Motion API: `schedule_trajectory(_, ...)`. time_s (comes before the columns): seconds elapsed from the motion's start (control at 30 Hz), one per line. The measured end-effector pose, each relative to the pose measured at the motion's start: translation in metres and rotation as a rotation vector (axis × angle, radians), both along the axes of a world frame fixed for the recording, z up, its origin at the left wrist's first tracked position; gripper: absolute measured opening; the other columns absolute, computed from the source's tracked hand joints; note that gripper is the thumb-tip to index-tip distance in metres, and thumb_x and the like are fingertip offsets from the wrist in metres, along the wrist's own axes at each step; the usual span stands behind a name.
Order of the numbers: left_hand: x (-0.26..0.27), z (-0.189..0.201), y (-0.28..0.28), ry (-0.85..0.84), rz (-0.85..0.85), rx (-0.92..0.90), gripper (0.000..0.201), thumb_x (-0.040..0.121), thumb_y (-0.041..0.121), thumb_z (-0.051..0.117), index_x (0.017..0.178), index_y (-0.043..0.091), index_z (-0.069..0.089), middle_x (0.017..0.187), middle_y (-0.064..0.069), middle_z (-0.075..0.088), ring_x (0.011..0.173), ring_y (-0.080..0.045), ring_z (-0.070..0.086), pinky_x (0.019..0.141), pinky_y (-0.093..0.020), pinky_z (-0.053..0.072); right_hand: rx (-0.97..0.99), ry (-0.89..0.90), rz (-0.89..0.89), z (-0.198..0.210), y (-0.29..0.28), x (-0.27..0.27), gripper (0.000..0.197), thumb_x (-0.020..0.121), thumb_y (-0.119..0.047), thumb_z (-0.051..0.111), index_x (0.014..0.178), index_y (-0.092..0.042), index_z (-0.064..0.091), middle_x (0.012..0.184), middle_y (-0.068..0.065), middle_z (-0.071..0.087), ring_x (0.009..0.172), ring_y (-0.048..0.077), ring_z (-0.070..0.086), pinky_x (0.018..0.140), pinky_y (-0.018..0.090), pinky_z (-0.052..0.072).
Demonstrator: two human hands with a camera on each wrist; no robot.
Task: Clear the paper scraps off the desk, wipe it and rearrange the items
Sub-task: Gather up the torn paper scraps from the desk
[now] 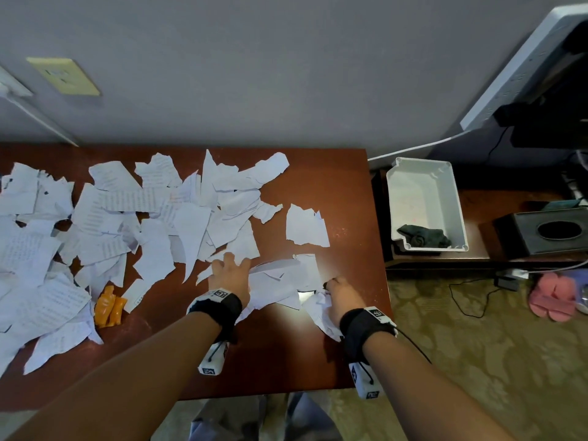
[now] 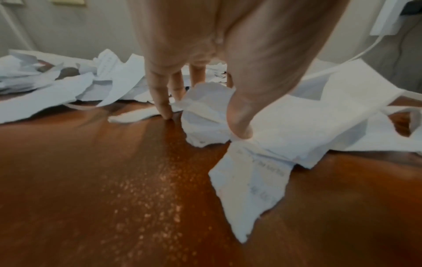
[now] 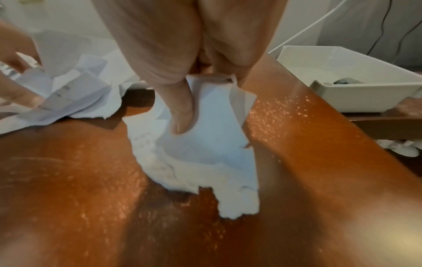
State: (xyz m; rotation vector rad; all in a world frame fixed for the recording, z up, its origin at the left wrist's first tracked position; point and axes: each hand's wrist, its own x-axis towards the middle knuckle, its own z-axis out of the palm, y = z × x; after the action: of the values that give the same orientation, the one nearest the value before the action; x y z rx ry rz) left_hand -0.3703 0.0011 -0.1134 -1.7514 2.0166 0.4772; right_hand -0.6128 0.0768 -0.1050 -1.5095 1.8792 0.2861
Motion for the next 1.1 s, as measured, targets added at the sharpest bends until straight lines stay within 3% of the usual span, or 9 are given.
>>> schedule_trajectory(0.13,0.001,0.009,0.002,0.019,-0.055,0.096,0.056,0.085,0.008,0.062,0.134,0.02,0.038,0.133,-0.012,0.038,0.12,-0.032,0.043,0.091,-0.038,0.051,0.026,0.033,0.031,0.021,-0.016,-0.007,0.031,0.088,-0.006,0.057,0.118,-0.011,0.063,0.12,0.008,0.062,0.107,0.025,0.061,0.088,0.025,0.049)
schedule_trajectory(0.27,0.014,0.025,0.001,0.068,-0.023,0.202,0.058,0.083,0.004,0.059,0.133,0.019,0.035,0.118,-0.009,0.051,0.107,-0.028,0.056,0.084,-0.037,0.052,-0.032,0.095,0.016,0.048,-0.046,-0.019,0.021,0.092,-0.029,0.059,0.093,-0.008,0.064,0.099,0.009,0.062,0.095,0.028,0.063,0.076,0.028,0.05)
schedule_trajectory(0.4,0.038,0.039,-0.009,0.052,0.023,0.189,0.065,0.083,0.01,0.054,0.144,0.023,0.032,0.127,-0.006,0.055,0.115,-0.026,0.057,0.092,-0.037,0.051,-0.105,0.074,-0.023,0.051,-0.078,-0.024,0.041,0.091,-0.017,0.061,0.129,-0.005,0.055,0.138,0.009,0.048,0.121,0.025,0.052,0.101,0.029,0.045)
schedule_trajectory(0.5,0.045,0.052,-0.022,-0.053,0.028,0.132,0.038,0.089,0.019,0.05,0.126,0.019,0.055,0.123,-0.006,0.053,0.115,-0.025,0.055,0.094,-0.039,0.05,-0.098,0.083,0.035,0.054,-0.1,-0.014,0.041,0.093,-0.016,0.06,0.131,-0.007,0.051,0.141,0.007,0.042,0.131,0.029,0.04,0.107,0.035,0.041)
schedule_trajectory(0.63,0.04,0.058,-0.036,-0.123,0.047,0.045,0.037,0.09,0.024,0.05,0.126,0.019,0.057,0.126,-0.005,0.046,0.12,-0.025,0.047,0.091,-0.038,0.046,-0.041,0.111,0.164,0.048,-0.124,0.006,0.032,0.095,-0.023,0.053,0.124,-0.012,0.059,0.162,-0.002,0.009,0.141,0.034,0.025,0.11,0.046,0.038)
schedule_trajectory(0.73,0.028,0.062,-0.043,-0.122,0.085,0.004,0.04,0.089,0.027,0.05,0.128,0.02,0.057,0.128,-0.003,0.046,0.123,-0.023,0.043,0.094,-0.037,0.043,0.042,0.12,0.275,0.032,-0.136,0.016,0.039,0.097,-0.015,0.045,0.135,-0.013,0.051,0.163,-0.006,-0.005,0.145,0.034,0.018,0.11,0.048,0.038)
schedule_trajectory(0.93,0.02,0.067,-0.038,-0.154,-0.079,-0.185,0.026,0.084,0.03,0.049,0.104,0.027,0.065,0.107,0.007,0.066,0.109,-0.019,0.053,0.089,-0.037,0.033,-0.075,0.096,0.256,0.008,-0.128,0.016,0.034,0.096,-0.011,0.044,0.128,-0.01,0.052,0.147,0.002,0.035,0.133,0.03,0.037,0.108,0.031,0.035)
schedule_trajectory(1.0,0.015,0.065,-0.035,-0.085,-0.117,-0.148,0.027,0.084,0.026,0.049,0.109,0.028,0.061,0.109,0.005,0.066,0.108,-0.02,0.055,0.092,-0.037,0.032,-0.132,0.069,0.214,0.003,-0.121,0.016,0.034,0.095,-0.016,0.049,0.128,-0.011,0.054,0.142,0.003,0.045,0.134,0.03,0.037,0.108,0.033,0.036)
schedule_trajectory(1.1,0.002,0.056,-0.033,-0.012,-0.159,-0.043,0.044,0.086,0.025,0.049,0.131,0.028,0.047,0.118,0.002,0.062,0.113,-0.022,0.055,0.095,-0.038,0.035,-0.206,0.074,0.179,0.0,-0.111,0.017,0.029,0.093,-0.021,0.054,0.121,-0.012,0.056,0.122,0.004,0.058,0.124,0.025,0.04,0.093,0.033,0.046)
